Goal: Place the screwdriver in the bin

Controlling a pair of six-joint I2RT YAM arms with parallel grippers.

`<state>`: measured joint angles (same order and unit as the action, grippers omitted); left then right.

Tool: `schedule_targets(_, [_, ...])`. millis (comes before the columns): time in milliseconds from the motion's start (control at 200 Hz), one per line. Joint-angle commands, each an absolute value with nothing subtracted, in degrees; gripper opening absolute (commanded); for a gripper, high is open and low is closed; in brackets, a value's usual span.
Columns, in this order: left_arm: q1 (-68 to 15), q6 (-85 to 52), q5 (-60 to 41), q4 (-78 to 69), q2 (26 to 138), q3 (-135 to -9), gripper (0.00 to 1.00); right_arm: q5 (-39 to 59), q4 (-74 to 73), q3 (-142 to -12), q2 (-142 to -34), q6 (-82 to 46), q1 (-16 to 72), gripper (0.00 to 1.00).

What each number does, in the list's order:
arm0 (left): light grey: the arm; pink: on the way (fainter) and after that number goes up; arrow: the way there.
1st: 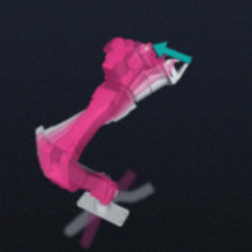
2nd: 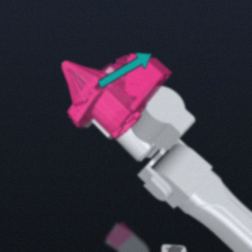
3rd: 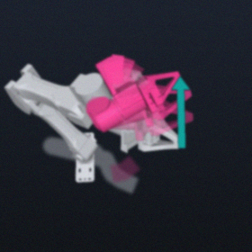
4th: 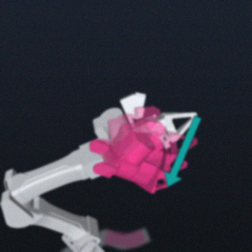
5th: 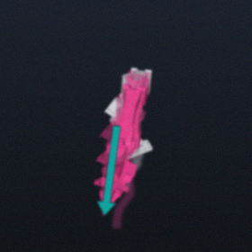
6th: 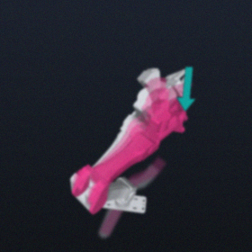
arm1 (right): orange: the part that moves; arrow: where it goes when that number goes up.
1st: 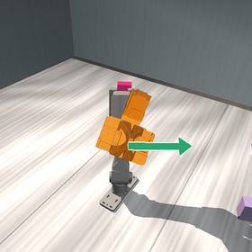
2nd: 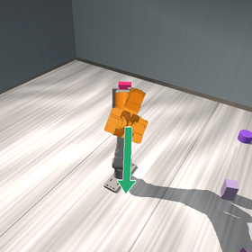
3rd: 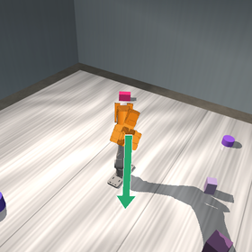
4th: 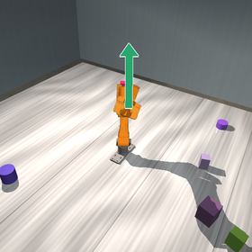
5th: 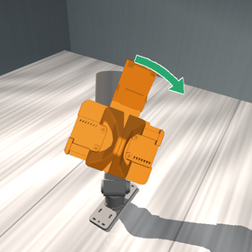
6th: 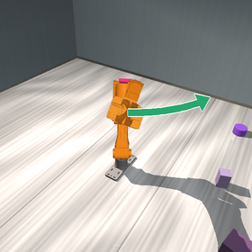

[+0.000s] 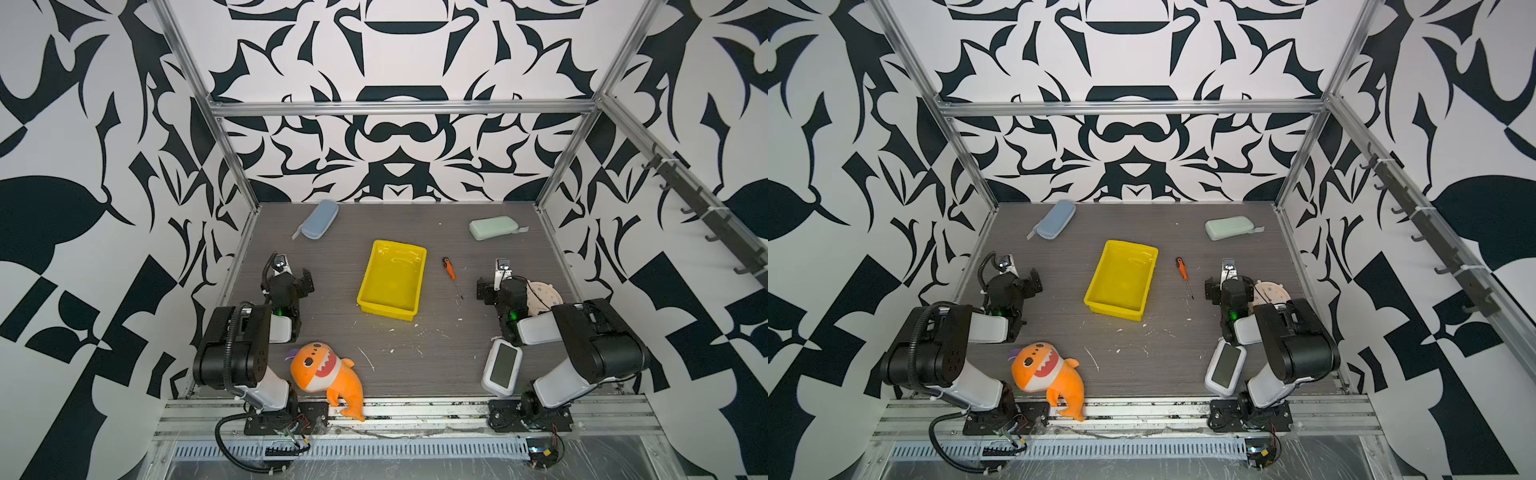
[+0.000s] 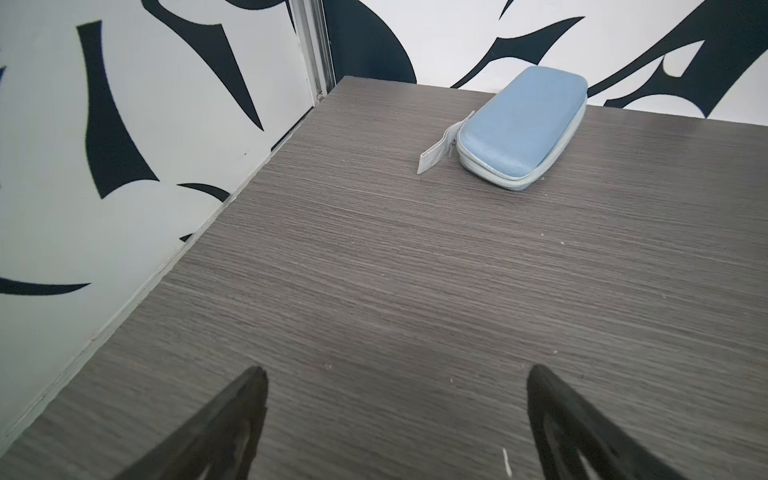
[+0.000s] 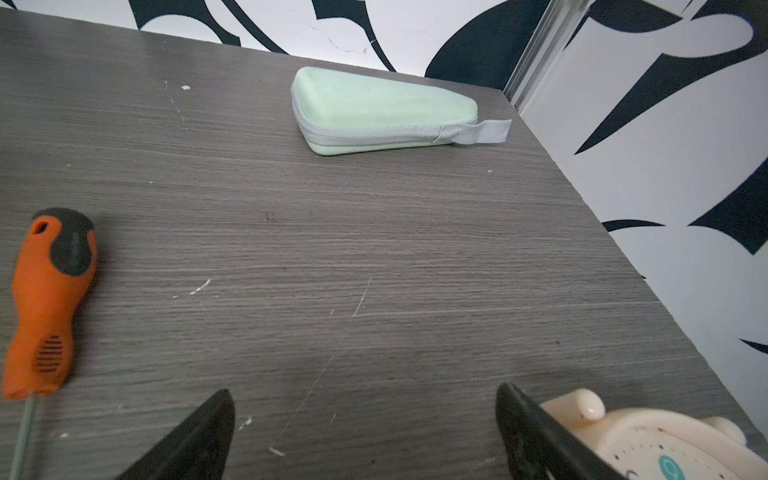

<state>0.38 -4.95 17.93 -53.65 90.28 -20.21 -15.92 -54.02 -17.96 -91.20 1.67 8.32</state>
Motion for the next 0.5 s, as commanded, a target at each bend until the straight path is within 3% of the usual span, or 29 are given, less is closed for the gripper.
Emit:
schedule_targets(0, [0.7, -5.7, 17.6, -53.6, 89.1, -21.0, 1.00, -16.0, -55.7, -19.2, -89.6, 1.3, 8.0, 1.00])
schedule_targets(495, [0.7, -5.7, 17.6, -53.6, 89.1, -21.0, 1.00, -15.9, -55.4, -19.4, -89.7, 1.3, 8.0, 1.00])
